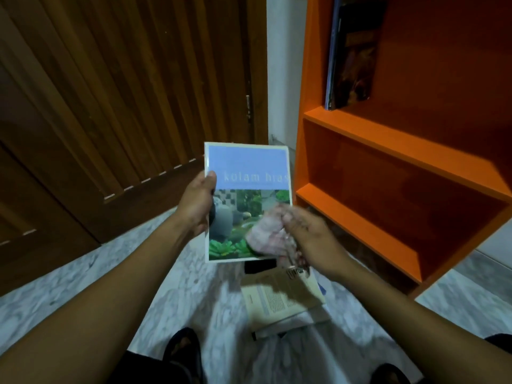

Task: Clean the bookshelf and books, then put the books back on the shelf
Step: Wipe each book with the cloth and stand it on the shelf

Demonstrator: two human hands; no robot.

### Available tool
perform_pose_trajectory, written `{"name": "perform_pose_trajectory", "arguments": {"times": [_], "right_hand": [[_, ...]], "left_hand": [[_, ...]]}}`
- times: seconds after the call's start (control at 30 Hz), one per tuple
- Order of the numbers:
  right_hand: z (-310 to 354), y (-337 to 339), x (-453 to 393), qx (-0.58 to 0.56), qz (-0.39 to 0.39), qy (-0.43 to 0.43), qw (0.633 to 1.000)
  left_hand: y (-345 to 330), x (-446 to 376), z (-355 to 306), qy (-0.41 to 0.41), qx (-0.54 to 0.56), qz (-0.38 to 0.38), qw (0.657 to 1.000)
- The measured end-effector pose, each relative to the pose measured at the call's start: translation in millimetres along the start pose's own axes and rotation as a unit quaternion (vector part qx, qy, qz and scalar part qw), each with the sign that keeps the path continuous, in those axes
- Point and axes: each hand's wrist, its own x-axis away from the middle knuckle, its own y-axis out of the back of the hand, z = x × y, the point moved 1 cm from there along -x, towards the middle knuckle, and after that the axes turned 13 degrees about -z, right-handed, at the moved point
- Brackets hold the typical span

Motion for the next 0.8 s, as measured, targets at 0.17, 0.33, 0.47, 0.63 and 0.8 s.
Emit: {"name": "perform_pose_trajectory", "arguments": {"times": [0.17, 0.33, 0.47, 0.63, 0.8], "right_hand": [[25.1, 16.2, -31.4, -0.044, -0.178, 0.018, 0.983], [2.7, 0.5, -46.4, 0.267, -0.134, 0.165, 0.94], [-28.6, -21.8, -31.0, 0.344, -0.078, 0.219, 0.91], [-41.5, -27.9, -0.8, 0.259, 0.046, 0.249, 0.932], [-41.3, -31.6, 23.6, 0.191, 0.097, 0.24, 0.947]], "left_hand": [[-19.9, 28.5, 19.4, 0.009, -0.055, 0.077, 0.995], [-49.7, 54.2, 31.6, 0.104, -0.006, 0.145, 0.984], [-55.2, 50.3, 31.4, 0.232, 0.125, 0.149, 0.953], [-35.3, 22.1, 23.7, 0.285, 0.184, 0.092, 0.936], [-16.6, 3.3, 6.4, 0.169, 0.166, 0.015, 0.971]]}}
